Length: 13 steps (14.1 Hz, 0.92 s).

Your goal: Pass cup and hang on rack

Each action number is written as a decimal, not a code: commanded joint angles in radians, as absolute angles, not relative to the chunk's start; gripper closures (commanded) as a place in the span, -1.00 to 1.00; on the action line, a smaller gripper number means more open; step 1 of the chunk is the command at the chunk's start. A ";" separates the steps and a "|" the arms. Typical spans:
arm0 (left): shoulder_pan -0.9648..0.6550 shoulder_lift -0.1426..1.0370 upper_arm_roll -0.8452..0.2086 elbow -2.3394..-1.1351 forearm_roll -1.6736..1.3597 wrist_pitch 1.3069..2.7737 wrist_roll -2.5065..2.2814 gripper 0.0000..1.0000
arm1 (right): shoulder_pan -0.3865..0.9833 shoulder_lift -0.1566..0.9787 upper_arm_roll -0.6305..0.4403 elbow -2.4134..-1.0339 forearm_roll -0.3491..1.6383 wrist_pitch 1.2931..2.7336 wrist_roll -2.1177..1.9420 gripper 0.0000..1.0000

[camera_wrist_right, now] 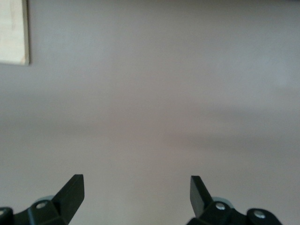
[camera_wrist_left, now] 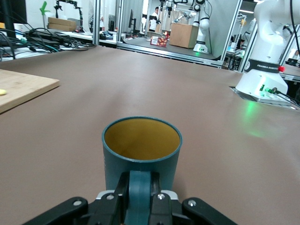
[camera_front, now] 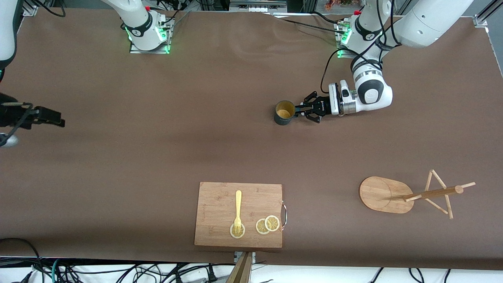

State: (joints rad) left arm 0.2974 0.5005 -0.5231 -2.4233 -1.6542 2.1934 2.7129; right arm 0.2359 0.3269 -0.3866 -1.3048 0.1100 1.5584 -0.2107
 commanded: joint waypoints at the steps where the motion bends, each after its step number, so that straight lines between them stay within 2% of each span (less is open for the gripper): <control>1: 0.376 0.499 -0.528 -2.428 -1.672 2.148 2.747 1.00 | 0.057 0.201 -0.170 -1.437 0.032 1.609 -0.212 -1.00; 5: 0.437 0.457 -0.526 -2.433 -1.639 2.073 2.572 1.00 | -0.144 0.017 0.036 -1.707 0.011 1.690 -0.187 -1.00; 7: 0.515 0.419 -0.529 -2.431 -1.538 2.028 2.388 1.00 | -0.152 -0.064 0.044 -1.805 -0.001 1.736 -0.190 -1.00; 10: 0.622 0.384 -0.526 -2.425 -1.429 1.904 2.115 1.00 | -0.086 -0.097 0.022 -1.798 -0.073 1.717 -0.192 -1.00; 13: 0.748 0.353 -0.526 -2.410 -1.323 1.815 1.946 1.00 | -0.074 -0.066 -0.053 -1.735 -0.002 1.642 -0.195 -1.00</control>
State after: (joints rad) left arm 0.6795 0.3882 -0.5168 -2.4141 -1.3825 1.8713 2.0514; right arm -0.0897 -0.0758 -0.0005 -1.7594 -0.0408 1.6806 -0.1952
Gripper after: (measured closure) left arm 0.789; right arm 0.000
